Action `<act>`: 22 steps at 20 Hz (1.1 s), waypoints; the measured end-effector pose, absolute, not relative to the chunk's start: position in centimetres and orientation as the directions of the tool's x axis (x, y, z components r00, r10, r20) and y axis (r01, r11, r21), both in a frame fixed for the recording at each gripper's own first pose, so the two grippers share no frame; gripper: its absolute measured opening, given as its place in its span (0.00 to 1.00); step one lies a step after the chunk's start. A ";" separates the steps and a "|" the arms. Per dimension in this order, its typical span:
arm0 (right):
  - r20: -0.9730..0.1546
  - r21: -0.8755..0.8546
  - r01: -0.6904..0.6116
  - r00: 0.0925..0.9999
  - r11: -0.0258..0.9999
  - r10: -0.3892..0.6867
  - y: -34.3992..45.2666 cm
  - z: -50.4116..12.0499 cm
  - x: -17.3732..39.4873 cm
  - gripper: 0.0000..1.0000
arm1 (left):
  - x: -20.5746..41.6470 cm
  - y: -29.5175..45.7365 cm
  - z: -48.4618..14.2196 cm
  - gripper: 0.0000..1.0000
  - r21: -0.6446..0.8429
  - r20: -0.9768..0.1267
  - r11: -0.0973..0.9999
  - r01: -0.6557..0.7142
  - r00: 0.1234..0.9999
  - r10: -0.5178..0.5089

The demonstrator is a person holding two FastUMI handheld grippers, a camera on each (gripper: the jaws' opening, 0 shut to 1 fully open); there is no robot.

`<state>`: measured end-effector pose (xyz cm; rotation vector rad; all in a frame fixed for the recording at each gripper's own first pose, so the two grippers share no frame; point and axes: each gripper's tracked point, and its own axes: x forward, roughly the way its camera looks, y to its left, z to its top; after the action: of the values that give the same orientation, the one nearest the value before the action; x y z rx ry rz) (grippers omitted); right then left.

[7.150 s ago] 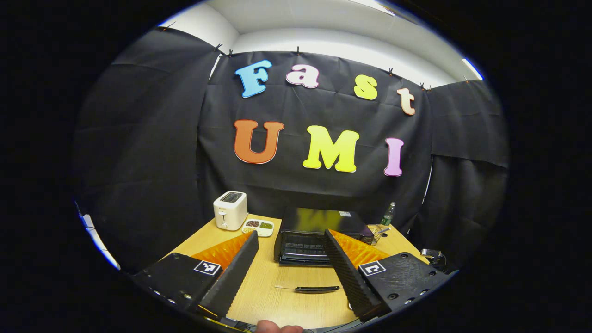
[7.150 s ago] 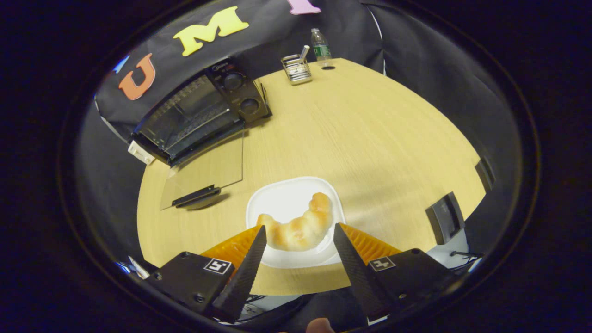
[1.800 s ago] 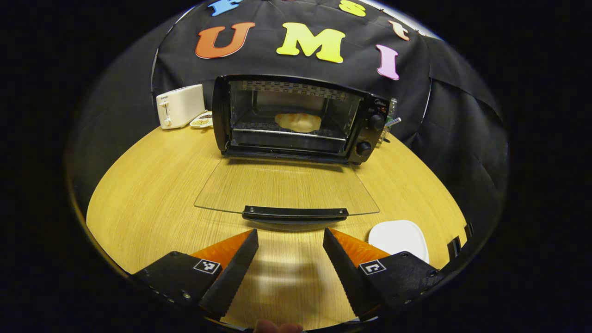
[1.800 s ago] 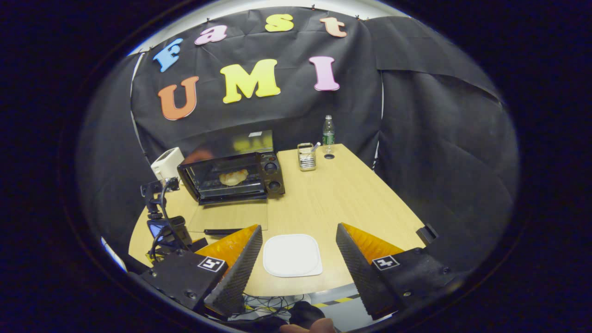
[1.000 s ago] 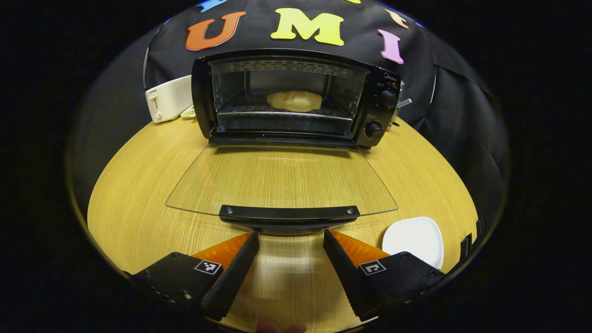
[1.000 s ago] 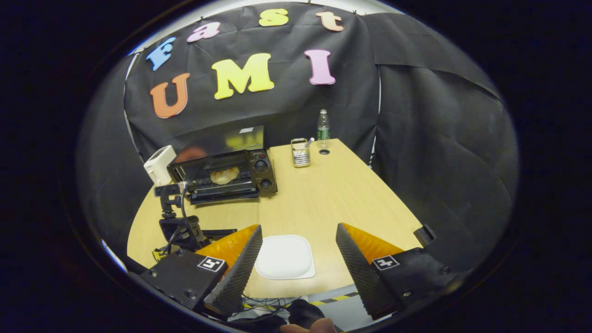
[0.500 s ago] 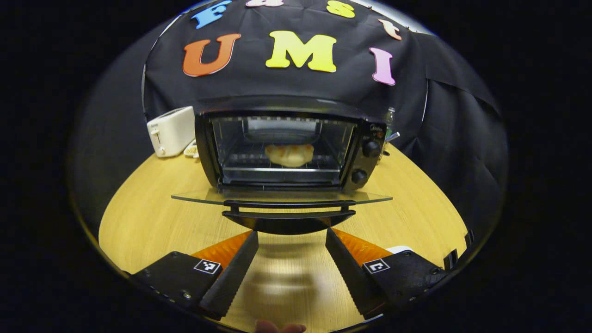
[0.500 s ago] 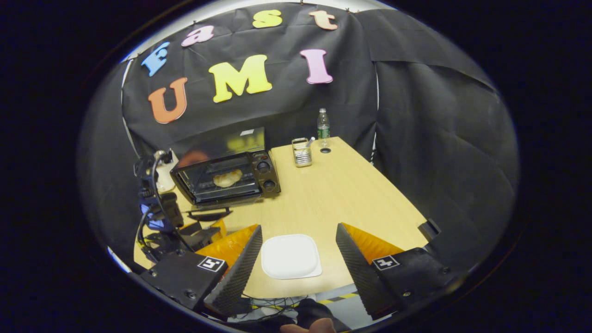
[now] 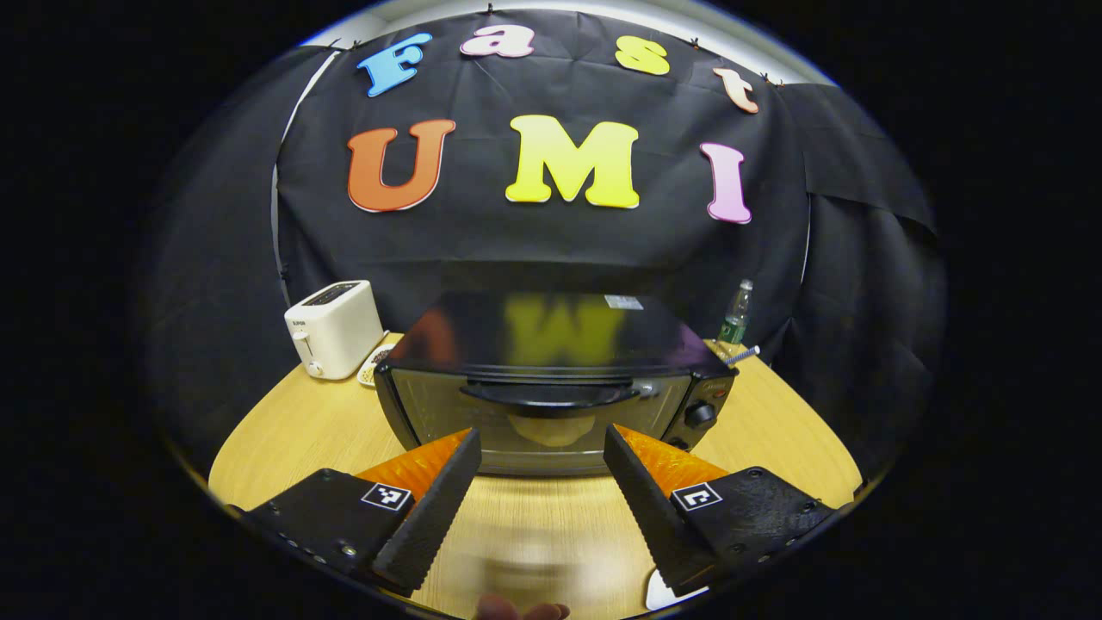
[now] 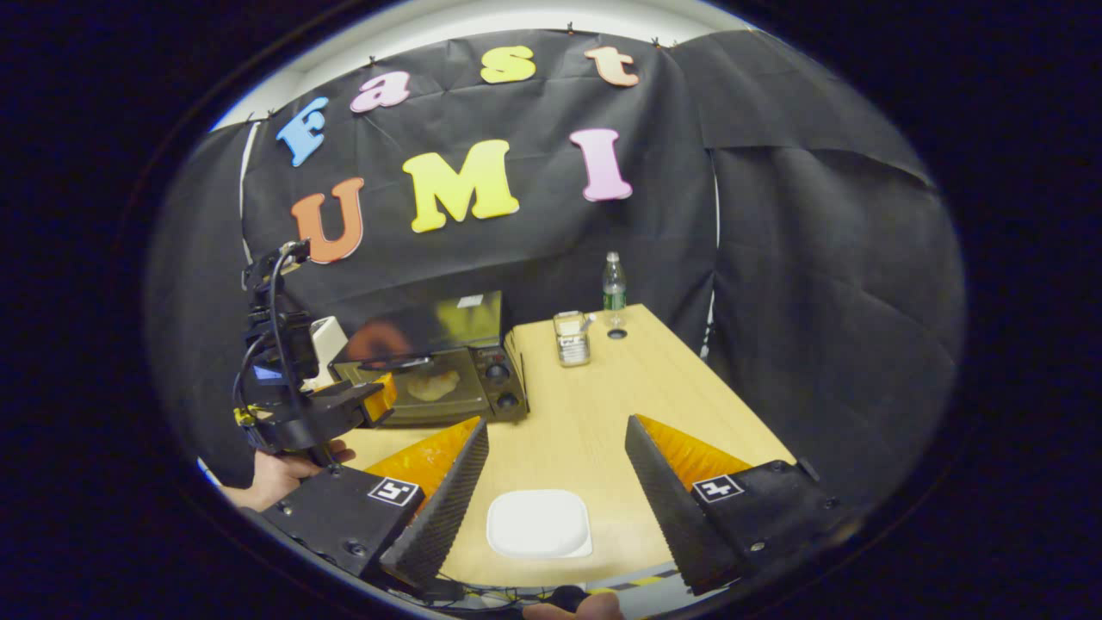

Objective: Open the electric oven with the left hand, put the food in, and close the electric oven.

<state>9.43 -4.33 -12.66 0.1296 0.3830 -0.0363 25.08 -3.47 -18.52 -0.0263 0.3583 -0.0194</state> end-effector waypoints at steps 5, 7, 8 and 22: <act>-0.251 0.081 -0.059 0.965 0.995 0.078 -3.2 -8.0 14.1 0.97 | 23.6 -3.5 -10.2 0.94 -0.024 -0.209 1.000 0.007 0.978 -0.012; -0.196 0.078 -0.089 0.975 0.993 0.103 -2.5 -6.0 15.2 0.97 | 22.0 -3.1 -6.6 0.94 -0.019 -0.144 1.000 0.003 0.990 -0.006; -0.178 0.076 -0.102 0.977 0.992 0.114 -1.9 -5.3 15.4 0.97 | 21.2 -2.8 -4.9 0.94 -0.018 -0.118 1.000 -0.001 0.993 -0.001; -0.071 0.023 -0.166 0.983 0.986 0.167 6.9 -0.1 2.8 0.97 | 1.7 4.4 2.8 0.93 -0.061 0.010 0.998 -0.007 1.000 0.008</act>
<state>2.84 6.86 -0.09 0.0174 0.0727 0.1671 1.70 4.41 2.85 -0.0608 -0.0106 0.0074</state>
